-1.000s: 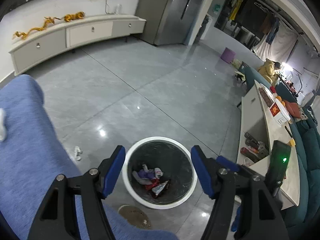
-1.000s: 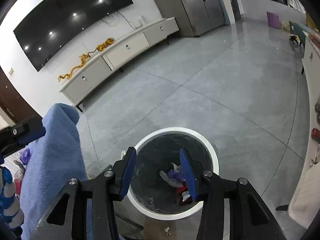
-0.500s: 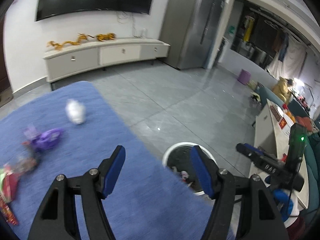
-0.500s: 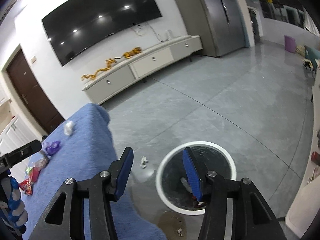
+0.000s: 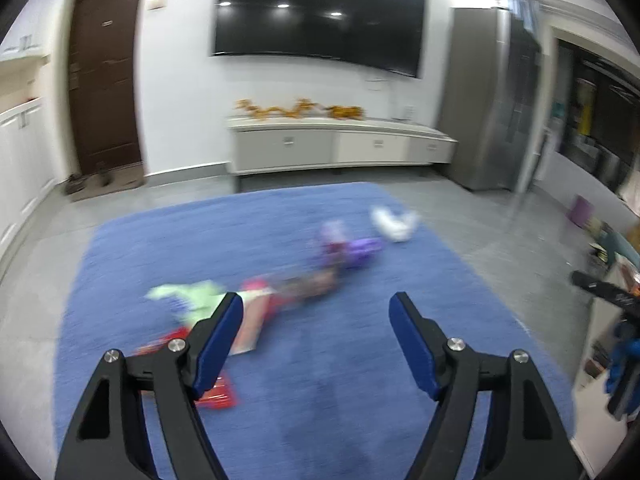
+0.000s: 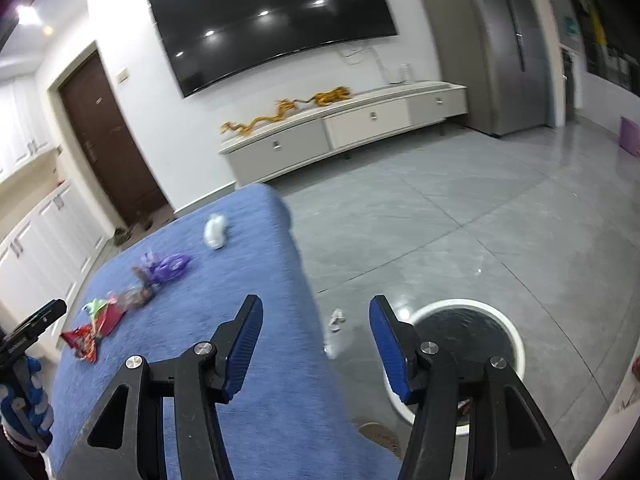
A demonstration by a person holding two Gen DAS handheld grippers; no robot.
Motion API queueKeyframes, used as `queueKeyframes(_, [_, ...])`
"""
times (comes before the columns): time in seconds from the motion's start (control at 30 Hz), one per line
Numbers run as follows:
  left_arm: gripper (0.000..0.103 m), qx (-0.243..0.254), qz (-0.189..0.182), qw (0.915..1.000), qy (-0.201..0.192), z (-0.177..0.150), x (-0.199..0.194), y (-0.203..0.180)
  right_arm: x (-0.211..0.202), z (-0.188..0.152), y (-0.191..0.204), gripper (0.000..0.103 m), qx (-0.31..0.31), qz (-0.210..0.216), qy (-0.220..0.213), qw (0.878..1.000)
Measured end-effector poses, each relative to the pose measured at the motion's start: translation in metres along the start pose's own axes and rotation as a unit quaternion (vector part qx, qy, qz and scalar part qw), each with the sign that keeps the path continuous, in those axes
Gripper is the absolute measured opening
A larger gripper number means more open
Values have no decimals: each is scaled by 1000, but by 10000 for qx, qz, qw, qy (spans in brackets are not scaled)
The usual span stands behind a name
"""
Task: Collect trash
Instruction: 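Grasp the red snack bag with left tool while right tool grasps white tissue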
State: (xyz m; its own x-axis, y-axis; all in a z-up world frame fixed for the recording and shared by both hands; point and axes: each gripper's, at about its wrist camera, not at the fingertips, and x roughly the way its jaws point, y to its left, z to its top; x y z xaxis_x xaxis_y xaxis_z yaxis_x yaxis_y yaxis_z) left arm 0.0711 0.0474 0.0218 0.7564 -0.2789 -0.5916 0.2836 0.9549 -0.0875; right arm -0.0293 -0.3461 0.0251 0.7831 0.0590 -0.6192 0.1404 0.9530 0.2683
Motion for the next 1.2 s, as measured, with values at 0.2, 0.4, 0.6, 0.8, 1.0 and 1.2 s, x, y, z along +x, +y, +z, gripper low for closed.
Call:
queueKeyframes(0.2, [75,-462,587,9970,214,-18,11,73,29,5,44,55,-303,247,212,9990])
queueKeyframes(0.4, [75,-633,541,9951,533,-37,35,90,66,9,81,56,-590,474,491,9959])
queueKeyframes(0.6, [75,-866,431,9923,772,-53,63,102,105,12,101,57,-758,578,757,9926])
queueKeyframes(0.8, [55,-1084,369,9887,969,-58,74,109,137,19,105,57,-855,627,858,9906])
queueKeyframes(1.0, [49,-1142,415,9882,931,-58,74,110,180,39,105,57,-666,761,828,9914])
queueKeyframes(1.2, [48,-1176,418,9878,927,-58,74,112,213,63,108,57,-600,842,706,9921])
